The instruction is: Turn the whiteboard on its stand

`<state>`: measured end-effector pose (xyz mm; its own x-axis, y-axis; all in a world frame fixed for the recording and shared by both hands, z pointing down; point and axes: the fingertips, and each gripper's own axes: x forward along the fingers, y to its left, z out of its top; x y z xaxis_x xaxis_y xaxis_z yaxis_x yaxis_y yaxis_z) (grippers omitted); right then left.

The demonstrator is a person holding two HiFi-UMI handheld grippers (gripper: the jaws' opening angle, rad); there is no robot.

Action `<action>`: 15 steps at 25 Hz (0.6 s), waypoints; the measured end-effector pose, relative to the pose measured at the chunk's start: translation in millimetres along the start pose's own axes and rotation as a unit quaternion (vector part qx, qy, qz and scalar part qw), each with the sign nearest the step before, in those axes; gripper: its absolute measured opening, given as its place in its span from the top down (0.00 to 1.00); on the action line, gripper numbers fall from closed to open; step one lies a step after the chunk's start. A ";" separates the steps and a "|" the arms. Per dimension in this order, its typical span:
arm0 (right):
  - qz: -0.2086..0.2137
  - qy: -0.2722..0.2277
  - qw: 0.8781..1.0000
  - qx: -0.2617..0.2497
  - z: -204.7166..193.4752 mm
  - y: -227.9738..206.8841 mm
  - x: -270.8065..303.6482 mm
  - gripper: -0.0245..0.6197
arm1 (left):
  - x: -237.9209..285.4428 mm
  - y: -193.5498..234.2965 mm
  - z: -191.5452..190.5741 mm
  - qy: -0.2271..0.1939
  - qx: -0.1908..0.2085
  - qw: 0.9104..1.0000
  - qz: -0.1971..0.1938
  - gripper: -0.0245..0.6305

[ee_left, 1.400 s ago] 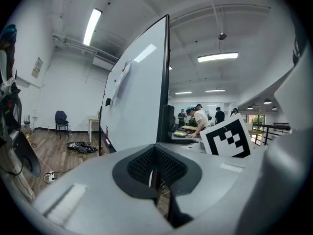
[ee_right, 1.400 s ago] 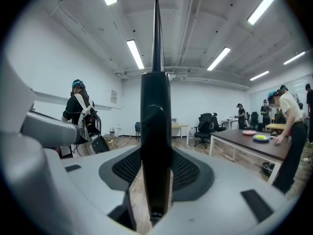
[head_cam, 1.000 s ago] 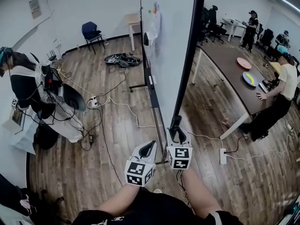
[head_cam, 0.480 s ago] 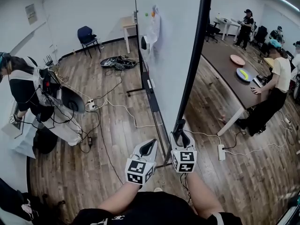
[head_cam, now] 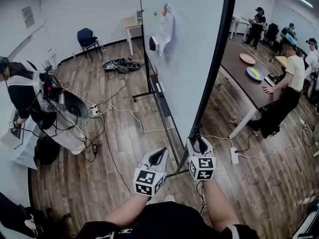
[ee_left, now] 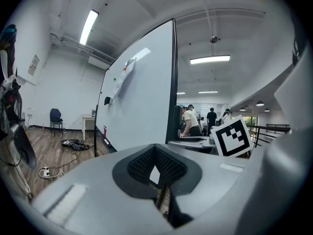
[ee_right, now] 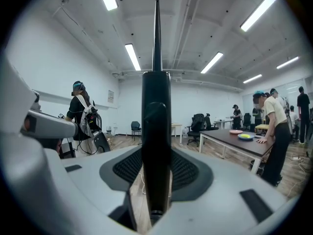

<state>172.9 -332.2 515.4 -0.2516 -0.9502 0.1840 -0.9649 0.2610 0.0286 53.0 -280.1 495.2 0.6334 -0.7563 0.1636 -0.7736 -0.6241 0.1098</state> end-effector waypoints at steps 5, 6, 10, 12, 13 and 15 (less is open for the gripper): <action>-0.003 0.003 1.000 -0.003 -4.6 -4.1 -17.7 0.69 | -12.0 -3.7 -4.0 -0.002 -0.001 1.000 -0.004 0.95; -0.005 0.002 1.000 -0.003 -5.2 -4.3 -21.5 0.69 | -14.5 -4.5 -4.6 -0.002 -0.001 1.000 -0.005 0.95; -0.011 0.000 1.000 0.000 -8.7 -7.4 -34.4 0.69 | -20.3 -11.9 -9.4 -0.001 0.000 1.000 -0.012 0.95; -0.014 -0.001 1.000 -0.001 -9.7 -9.0 -40.3 0.69 | -23.3 -16.4 -12.3 0.002 0.001 1.000 -0.017 0.95; -0.015 -0.001 1.000 -0.001 -10.1 -9.4 -43.3 0.69 | -25.5 -18.1 -13.8 0.003 0.001 1.000 -0.019 0.95; -0.016 0.001 1.000 -0.001 -10.5 -8.8 -49.1 0.69 | -30.6 -19.6 -16.6 0.006 -0.001 1.000 -0.020 0.95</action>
<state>194.5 -286.0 516.4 -0.2199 -0.9579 0.1845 -0.9724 0.2304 0.0370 48.5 -241.5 504.2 0.6631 -0.7289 0.1702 -0.7481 -0.6530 0.1181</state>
